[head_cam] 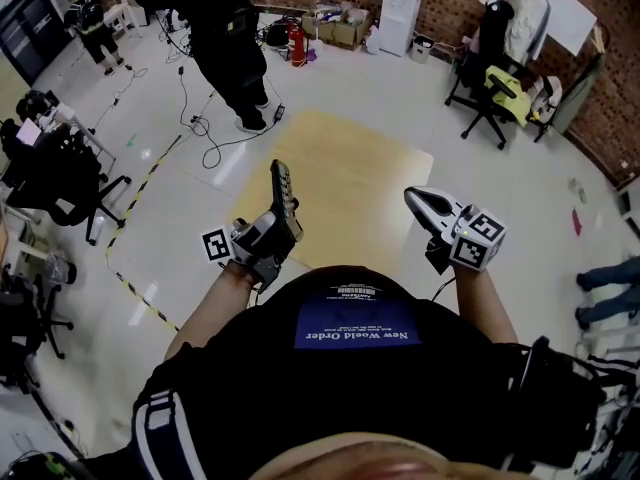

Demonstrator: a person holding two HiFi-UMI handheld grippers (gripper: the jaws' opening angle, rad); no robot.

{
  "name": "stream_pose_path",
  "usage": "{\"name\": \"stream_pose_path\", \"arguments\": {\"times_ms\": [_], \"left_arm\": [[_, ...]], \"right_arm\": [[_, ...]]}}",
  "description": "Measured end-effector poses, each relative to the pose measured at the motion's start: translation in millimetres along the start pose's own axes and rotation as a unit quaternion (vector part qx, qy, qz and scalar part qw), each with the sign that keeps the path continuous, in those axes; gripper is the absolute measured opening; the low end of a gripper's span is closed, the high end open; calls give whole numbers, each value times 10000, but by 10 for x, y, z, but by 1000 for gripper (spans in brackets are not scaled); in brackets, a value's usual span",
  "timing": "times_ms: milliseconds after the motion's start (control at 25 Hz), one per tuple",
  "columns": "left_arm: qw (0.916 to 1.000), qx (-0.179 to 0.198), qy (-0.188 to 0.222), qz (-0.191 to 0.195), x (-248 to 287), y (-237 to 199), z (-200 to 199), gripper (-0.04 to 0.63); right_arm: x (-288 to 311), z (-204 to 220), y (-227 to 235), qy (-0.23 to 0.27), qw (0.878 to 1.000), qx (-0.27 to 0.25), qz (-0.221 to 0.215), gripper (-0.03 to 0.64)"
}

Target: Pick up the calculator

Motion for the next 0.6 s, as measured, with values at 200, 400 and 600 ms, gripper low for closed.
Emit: {"name": "stream_pose_path", "arguments": {"times_ms": [200, 400, 600], "left_arm": [[10000, -6, -16, 30, 13, -27, -14, 588], [10000, -37, -18, 79, 34, -21, -23, 588], [9999, -67, -23, 104, 32, -13, -27, 588]], "right_arm": [[3, 44, -2, -26, 10000, 17, -26, -17], [-16, 45, -8, -69, 10000, -43, -21, -17], [-23, 46, -29, -82, 9999, -71, -44, -17]]}}
Point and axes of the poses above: the fingertips, and each gripper's own axes: x forward along the fingers, y to its right, z out of its underside, the point moved 2 cm from there along -x, backward along the fingers, and after that the axes turned 10 degrees about y, right-handed, at the moved point
